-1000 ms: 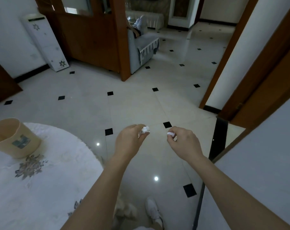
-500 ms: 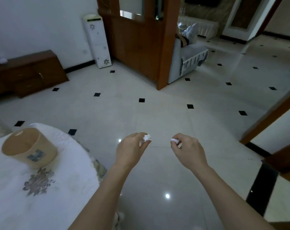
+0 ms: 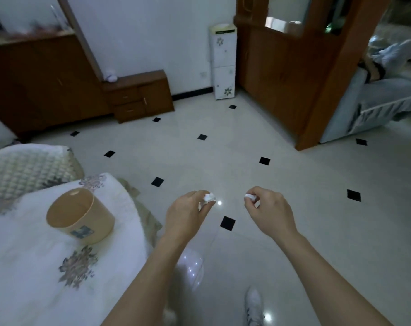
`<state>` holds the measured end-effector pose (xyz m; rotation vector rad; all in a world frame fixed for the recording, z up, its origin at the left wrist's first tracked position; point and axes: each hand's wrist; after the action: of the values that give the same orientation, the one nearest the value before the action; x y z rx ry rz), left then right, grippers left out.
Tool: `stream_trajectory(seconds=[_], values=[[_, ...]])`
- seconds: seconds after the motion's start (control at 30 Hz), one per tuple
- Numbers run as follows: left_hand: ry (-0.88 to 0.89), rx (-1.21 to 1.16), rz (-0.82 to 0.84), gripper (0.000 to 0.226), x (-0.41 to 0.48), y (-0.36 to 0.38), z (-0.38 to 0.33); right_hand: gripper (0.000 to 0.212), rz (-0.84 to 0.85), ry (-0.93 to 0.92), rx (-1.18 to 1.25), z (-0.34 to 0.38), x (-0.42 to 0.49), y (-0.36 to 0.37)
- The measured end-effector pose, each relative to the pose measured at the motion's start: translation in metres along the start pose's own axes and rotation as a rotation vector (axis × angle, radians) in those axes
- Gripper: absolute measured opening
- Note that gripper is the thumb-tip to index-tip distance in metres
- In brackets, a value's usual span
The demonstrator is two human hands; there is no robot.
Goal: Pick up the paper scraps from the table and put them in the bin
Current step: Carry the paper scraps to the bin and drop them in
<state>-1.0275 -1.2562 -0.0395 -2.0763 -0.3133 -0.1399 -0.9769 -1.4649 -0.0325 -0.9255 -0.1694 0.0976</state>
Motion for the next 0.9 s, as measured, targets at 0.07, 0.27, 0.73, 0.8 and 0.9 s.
stream_trajectory(seconds=[0.07,0.27,0.73,0.8,0.9], values=[[-0.059,0.01,-0.028,0.023,0.029,0.005,-0.004,0.016,0.031,-0.043,0.011,-0.003,0.042,-0.007],[-0.224,0.06,-0.149,0.021,0.093,0.012,-0.006,0.018,0.136,-0.177,0.025,-0.002,0.142,-0.004],[-0.504,0.118,-0.358,0.02,0.145,-0.012,0.058,0.017,0.392,-0.489,0.039,0.075,0.262,0.084],[-0.541,0.11,-0.389,0.019,0.156,-0.013,0.074,0.017,0.425,-0.529,0.03,0.094,0.277,0.103],[-0.595,0.071,-0.435,0.02,0.177,-0.022,0.108,0.018,0.464,-0.584,0.007,0.128,0.303,0.133]])
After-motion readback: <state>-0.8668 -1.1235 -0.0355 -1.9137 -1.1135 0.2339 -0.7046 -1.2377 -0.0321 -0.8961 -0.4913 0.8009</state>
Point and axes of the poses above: each hand's wrist, its own x-axis towards the middle knuckle, its own y-axis out of the palm, z = x × y, and after that the axes turned 1 degree about y, right-handed
